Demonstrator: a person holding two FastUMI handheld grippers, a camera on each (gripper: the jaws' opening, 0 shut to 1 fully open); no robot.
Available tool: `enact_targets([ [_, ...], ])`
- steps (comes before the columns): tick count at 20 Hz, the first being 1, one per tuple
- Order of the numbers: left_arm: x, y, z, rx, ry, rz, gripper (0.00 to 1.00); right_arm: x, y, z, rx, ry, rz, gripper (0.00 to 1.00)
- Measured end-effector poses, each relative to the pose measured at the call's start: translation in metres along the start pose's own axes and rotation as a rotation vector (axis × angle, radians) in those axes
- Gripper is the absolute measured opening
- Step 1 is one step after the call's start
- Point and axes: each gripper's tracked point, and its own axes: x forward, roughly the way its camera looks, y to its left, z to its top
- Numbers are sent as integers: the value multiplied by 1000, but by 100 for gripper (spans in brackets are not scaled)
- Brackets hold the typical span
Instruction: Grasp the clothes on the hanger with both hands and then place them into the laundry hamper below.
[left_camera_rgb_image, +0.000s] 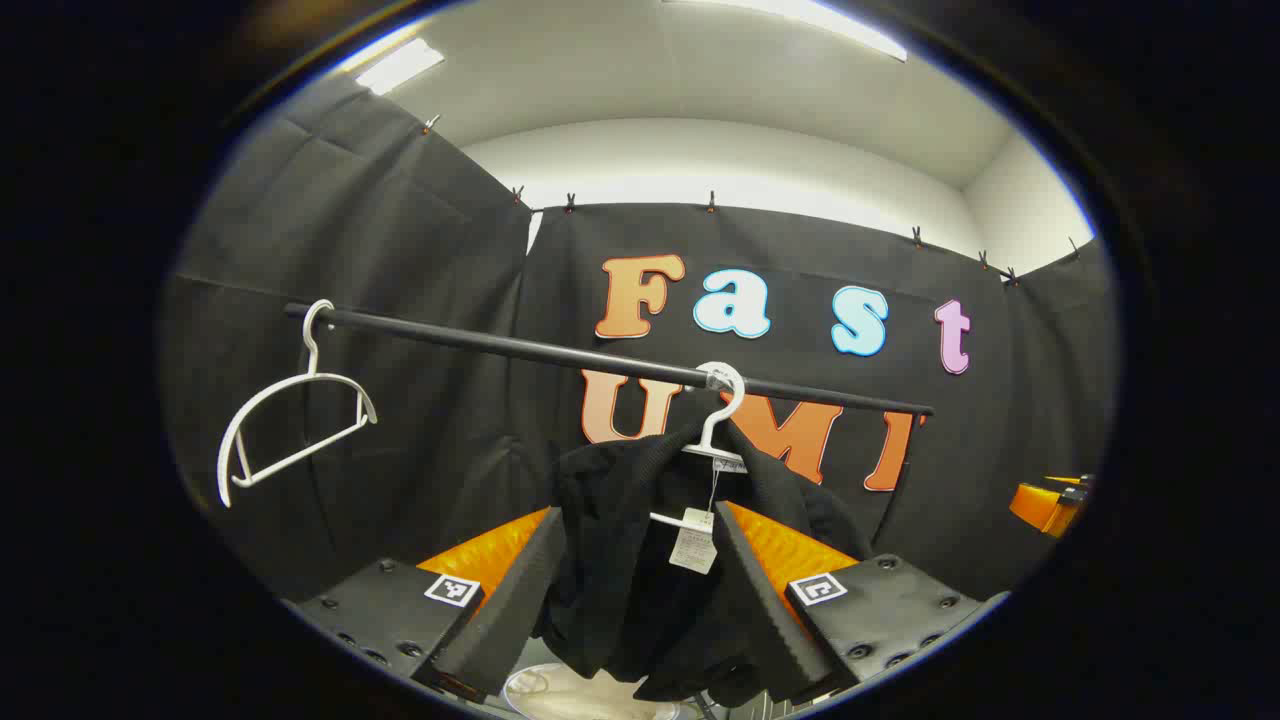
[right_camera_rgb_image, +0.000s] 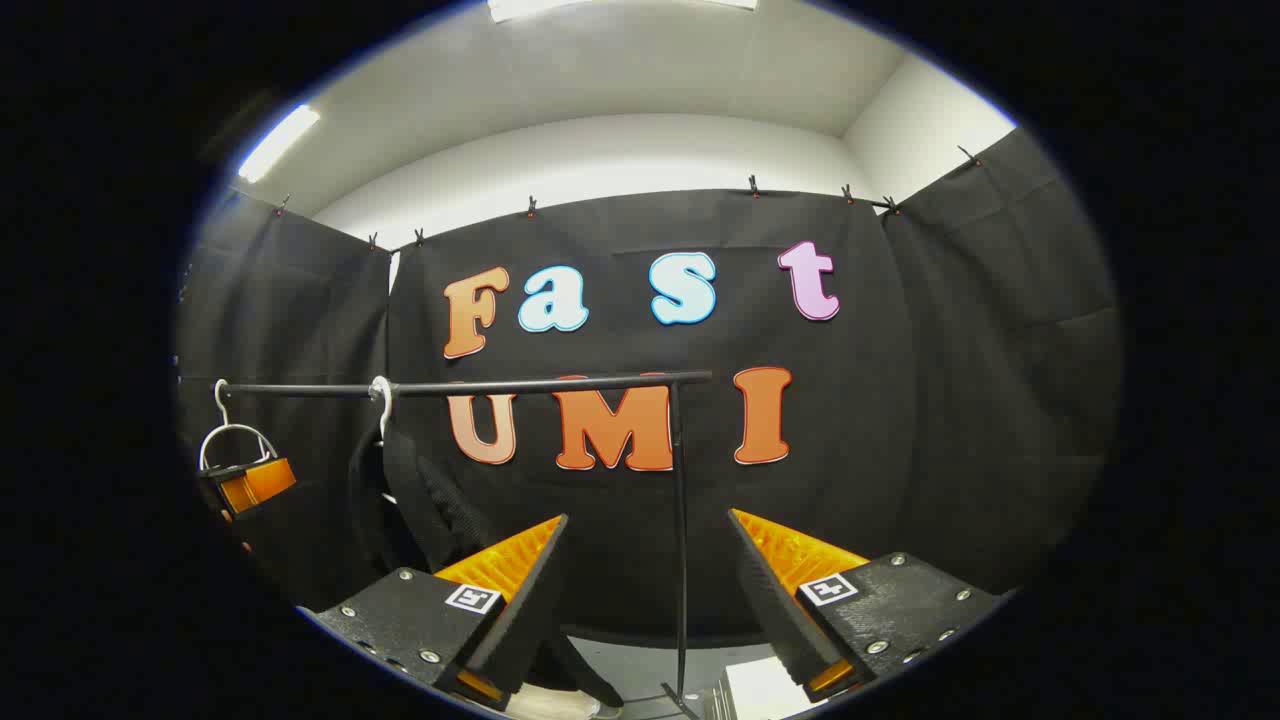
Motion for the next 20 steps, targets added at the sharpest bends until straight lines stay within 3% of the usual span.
enact_targets([
  [1,-1,-2,2,15,0,-16,93,0,1,0,-3,1,-1,93],
  [2,-1,-2,1,29,7,-19,100,1,1,2,-5,0,-1,100],
  [3,-1,-1,2,48,14,-17,93,1,2,3,-5,-2,1,100],
  [6,-3,4,11,94,-4,5,92,2,0,9,-2,-12,-3,100],
  [15,0,21,24,60,-33,58,92,4,4,15,-4,-23,-6,100],
  [18,-1,26,20,52,-23,75,93,4,6,16,-9,-24,-5,86],
  [19,0,27,20,52,-22,78,93,5,7,17,-12,-24,-7,86],
  [20,0,29,20,52,-23,83,93,4,7,16,-15,-24,-9,100],
])
